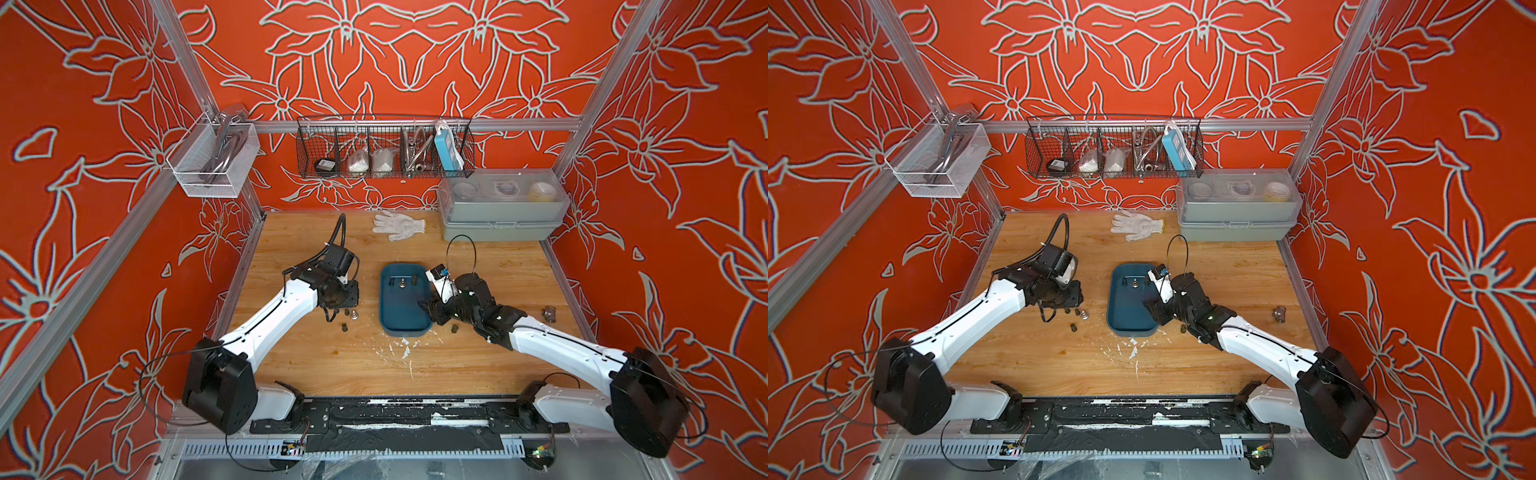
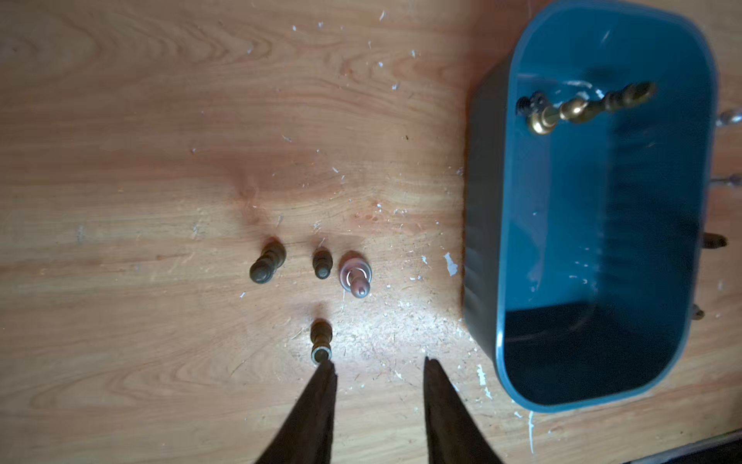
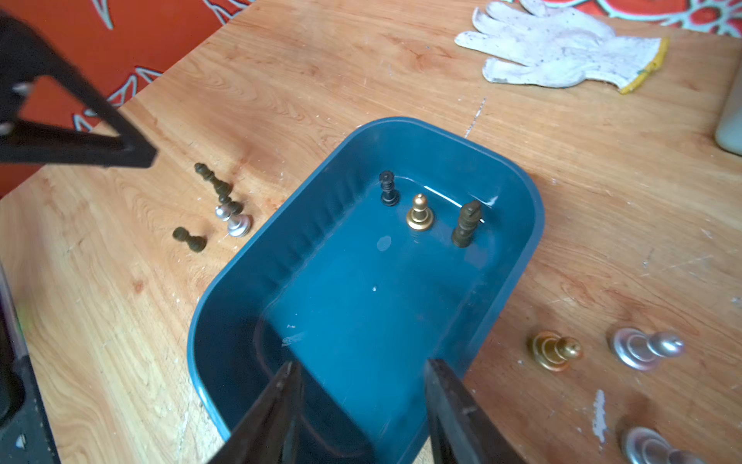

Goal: Put the chess pieces into the storage box
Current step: Pick up the chess piece at the center of the board.

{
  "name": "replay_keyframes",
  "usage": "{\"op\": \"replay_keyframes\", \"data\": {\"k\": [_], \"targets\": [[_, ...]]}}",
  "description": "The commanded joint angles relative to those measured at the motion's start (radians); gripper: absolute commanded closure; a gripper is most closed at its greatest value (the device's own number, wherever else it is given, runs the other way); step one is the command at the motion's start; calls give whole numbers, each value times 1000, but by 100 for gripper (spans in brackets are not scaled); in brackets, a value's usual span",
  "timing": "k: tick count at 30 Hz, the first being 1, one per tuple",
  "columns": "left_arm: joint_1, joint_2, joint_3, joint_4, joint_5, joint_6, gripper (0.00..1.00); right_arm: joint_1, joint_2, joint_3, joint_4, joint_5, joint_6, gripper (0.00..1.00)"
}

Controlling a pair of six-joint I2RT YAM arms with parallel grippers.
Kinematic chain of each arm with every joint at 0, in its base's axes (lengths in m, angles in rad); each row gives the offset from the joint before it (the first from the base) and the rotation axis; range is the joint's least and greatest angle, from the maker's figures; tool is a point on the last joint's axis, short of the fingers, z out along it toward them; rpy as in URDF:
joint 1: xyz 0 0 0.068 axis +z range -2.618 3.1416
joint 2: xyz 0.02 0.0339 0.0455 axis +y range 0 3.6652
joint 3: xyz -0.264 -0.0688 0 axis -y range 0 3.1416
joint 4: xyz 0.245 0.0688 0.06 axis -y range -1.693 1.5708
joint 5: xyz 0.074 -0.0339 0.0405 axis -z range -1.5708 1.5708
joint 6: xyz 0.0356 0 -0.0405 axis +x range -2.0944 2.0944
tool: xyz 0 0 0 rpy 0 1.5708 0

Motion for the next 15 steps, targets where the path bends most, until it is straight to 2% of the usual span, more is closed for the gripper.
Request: {"op": "replay_keyframes", "data": {"k": [1, 10, 15], "targets": [[-7, 39, 19, -48, -15, 19, 64, 15, -63, -67, 147, -9, -61, 46], [-42, 171, 69, -58, -53, 20, 71, 21, -102, -113, 195, 70, -70, 46], [-47, 211, 69, -48, -75, 17, 71, 21, -96, -116, 199, 90, -65, 46]]}}
